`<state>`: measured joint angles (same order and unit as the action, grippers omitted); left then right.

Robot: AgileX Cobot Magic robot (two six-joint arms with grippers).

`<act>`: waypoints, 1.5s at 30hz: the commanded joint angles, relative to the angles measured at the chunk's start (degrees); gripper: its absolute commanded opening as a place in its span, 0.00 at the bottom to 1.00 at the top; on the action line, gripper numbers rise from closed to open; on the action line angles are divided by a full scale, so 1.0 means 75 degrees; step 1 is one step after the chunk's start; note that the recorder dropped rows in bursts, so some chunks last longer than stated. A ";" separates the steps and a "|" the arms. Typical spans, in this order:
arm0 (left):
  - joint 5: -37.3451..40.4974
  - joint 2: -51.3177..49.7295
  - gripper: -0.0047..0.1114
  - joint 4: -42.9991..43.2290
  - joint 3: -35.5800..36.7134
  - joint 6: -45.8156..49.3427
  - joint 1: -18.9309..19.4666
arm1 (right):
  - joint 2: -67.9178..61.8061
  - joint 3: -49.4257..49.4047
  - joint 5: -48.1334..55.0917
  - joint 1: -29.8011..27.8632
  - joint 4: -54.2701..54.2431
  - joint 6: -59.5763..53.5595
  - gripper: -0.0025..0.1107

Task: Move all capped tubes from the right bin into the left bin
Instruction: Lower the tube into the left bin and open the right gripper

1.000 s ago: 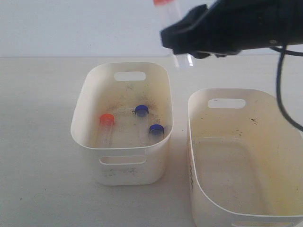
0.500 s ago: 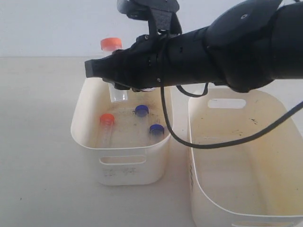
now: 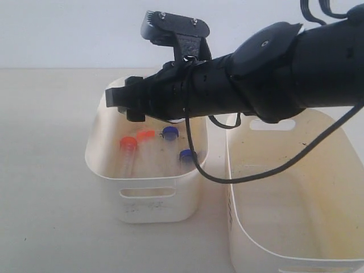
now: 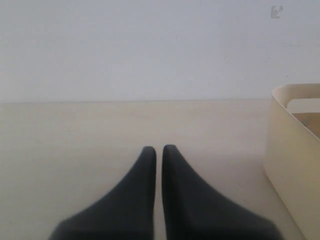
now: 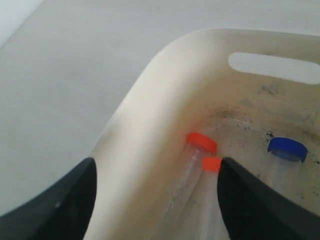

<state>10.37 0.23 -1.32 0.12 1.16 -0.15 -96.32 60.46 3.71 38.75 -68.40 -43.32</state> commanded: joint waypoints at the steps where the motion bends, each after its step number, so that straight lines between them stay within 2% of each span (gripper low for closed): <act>1: -0.0051 -0.0030 0.08 -0.0026 -0.0016 -0.0032 -0.0055 | -0.0036 0.0045 -0.0127 0.0011 -0.0006 -0.0122 0.62; 9: -0.0051 -0.0030 0.08 -0.0026 -0.0016 -0.0032 -0.0055 | 0.0071 0.0045 -0.0220 0.0011 -0.0006 -0.0308 0.62; 13: -0.0051 -0.0030 0.08 -0.0026 -0.0016 -0.0032 -0.0055 | 0.0690 0.0045 -0.0180 0.0011 -0.0006 -0.0487 0.60; 17: -0.0051 -0.0030 0.08 -0.0026 -0.0016 -0.0032 -0.0055 | 0.1510 0.0029 0.0257 0.0011 0.0043 -0.0549 0.42; 19: -0.0051 -0.0030 0.08 -0.0026 -0.0016 -0.0032 -0.0055 | 0.1847 0.0029 0.0684 0.0011 0.0270 -0.0561 0.28; 21: -0.0051 -0.0030 0.08 -0.0026 -0.0016 -0.0032 -0.0055 | 0.2163 0.0029 0.1205 0.0011 0.0916 -0.0561 0.08; 22: -0.0051 -0.0030 0.08 -0.0026 -0.0016 -0.0032 -0.0055 | 0.2298 0.0029 0.1404 0.0011 0.1347 -0.0536 0.02; 31: -0.0051 -0.0030 0.08 -0.0026 -0.0016 -0.0032 -0.0055 | 0.2912 0.0029 0.3027 0.0011 0.3819 0.1822 0.02; 45: -0.0051 -0.0030 0.08 -0.0026 -0.0016 -0.0032 -0.0055 | 0.2916 0.0029 0.3334 0.0011 0.3790 0.1964 0.02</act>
<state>10.37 0.23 -1.32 0.12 1.16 -0.15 -74.92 60.46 28.76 38.75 -40.54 -28.56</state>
